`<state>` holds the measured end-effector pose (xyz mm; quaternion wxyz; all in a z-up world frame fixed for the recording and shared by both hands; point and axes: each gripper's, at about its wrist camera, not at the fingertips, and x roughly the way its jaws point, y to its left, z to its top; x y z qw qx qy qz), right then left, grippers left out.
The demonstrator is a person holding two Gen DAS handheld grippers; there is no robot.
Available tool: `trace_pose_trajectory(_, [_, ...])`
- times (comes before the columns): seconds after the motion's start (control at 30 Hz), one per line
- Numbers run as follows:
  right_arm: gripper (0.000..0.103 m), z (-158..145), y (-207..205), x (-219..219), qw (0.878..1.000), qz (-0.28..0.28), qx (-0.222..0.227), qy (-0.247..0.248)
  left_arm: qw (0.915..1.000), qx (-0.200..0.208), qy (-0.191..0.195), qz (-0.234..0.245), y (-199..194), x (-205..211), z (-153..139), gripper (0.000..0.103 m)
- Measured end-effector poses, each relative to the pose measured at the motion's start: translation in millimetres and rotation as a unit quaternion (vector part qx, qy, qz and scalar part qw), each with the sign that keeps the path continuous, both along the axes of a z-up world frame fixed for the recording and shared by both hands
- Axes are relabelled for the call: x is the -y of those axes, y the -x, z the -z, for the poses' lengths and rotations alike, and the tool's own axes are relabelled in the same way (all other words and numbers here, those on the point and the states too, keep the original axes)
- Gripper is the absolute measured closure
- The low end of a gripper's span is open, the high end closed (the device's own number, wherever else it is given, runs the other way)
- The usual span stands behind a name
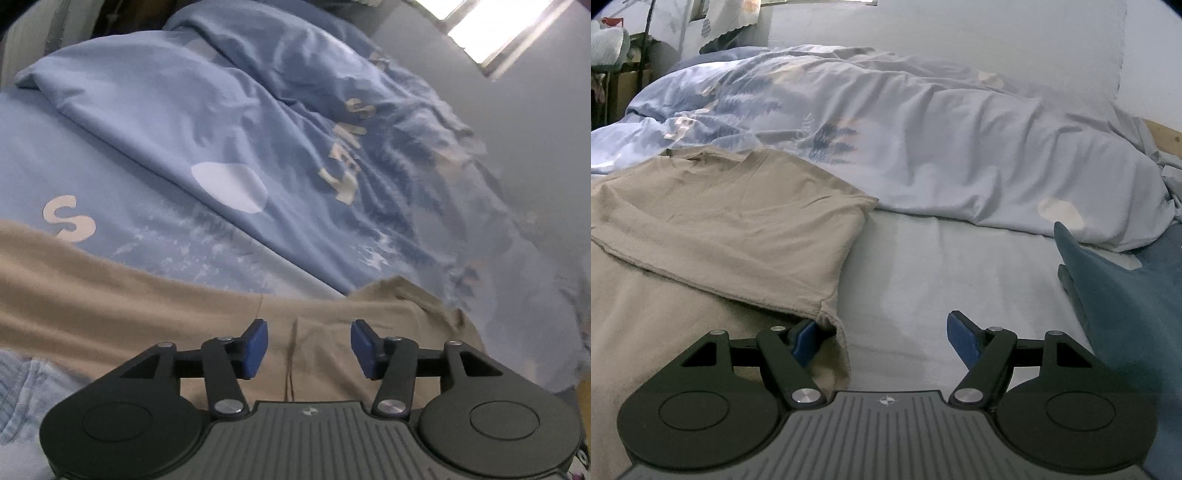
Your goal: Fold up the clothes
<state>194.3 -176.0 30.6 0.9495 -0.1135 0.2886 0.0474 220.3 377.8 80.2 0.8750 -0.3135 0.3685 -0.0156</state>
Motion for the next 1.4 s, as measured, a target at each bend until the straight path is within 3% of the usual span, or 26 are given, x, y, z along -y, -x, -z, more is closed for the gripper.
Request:
trace_pose_trajectory(0.17, [0.03, 1, 3, -1, 1.0, -0.001, 0.008, 0.004, 0.9978, -0.005, -0.014, 0.065, 23, 25, 9, 0.048])
trace_pose_trajectory(0.3, [0.03, 2, 4, -2, 1.0, 0.001, 0.011, 0.004, 0.9957, -0.031, -0.055, 0.068, 17, 47, 21, 0.052])
trace_pose_trajectory(0.37, [0.03, 2, 5, -2, 1.0, 0.001, 0.012, 0.003, 0.9949, -0.033, -0.072, 0.062, 15, 54, 24, 0.063])
trace_pose_trajectory(0.43, [0.03, 2, 4, -1, 1.0, 0.001, 0.012, 0.002, 0.9939, -0.034, -0.089, 0.055, 16, 58, 27, 0.093])
trace_pose_trajectory(0.47, [0.03, 2, 3, -1, 1.0, 0.001, 0.011, 0.001, 0.9934, -0.031, -0.095, 0.056, 16, 59, 27, 0.095])
trace_pose_trajectory(0.53, [0.03, 2, 2, 0, 1.0, 0.001, 0.009, 0.0, 0.9947, -0.01, -0.088, 0.052, 22, 57, 23, 0.098])
trace_pose_trajectory(0.7, [0.03, -1, 2, 3, 1.0, 0.002, 0.012, -0.01, 0.9989, 0.035, -0.025, 0.016, 41, 35, 4, 0.098])
trace_pose_trajectory(0.8, [0.03, -1, 2, 2, 1.0, -0.003, 0.007, -0.005, 0.9988, -0.02, -0.041, 0.017, 39, 32, 24, 0.098])
trace_pose_trajectory(0.87, [0.03, -1, 2, -1, 1.0, -0.01, 0.001, 0.004, 0.9986, -0.041, -0.029, 0.017, 40, 29, 38, 0.097])
trace_pose_trajectory(1.0, [0.03, -10, 7, -5, 1.0, -0.018, -0.016, 0.018, 0.9996, -0.028, -0.002, 0.009, 50, 19, 32, 0.092])
trace_pose_trajectory(1.07, [0.03, -18, 12, -5, 0.999, -0.029, -0.026, 0.026, 0.9999, -0.009, -0.008, 0.007, 61, 15, 23, 0.082])
trace_pose_trajectory(1.13, [0.03, -31, 21, -3, 0.998, -0.038, -0.03, 0.028, 0.9994, 0.028, -0.02, 0.004, 78, 10, 11, 0.059])
trace_pose_trajectory(1.23, [0.03, -58, 39, -5, 0.997, -0.061, -0.031, 0.024, 0.9956, 0.088, -0.025, -0.017, 107, 2, -6, 0.04])
trace_pose_trajectory(1.4, [0.03, -124, 62, -41, 0.99, -0.141, -0.008, 0.001, 0.9828, 0.169, 0.0, -0.076, 145, 10, -11, 0.032])
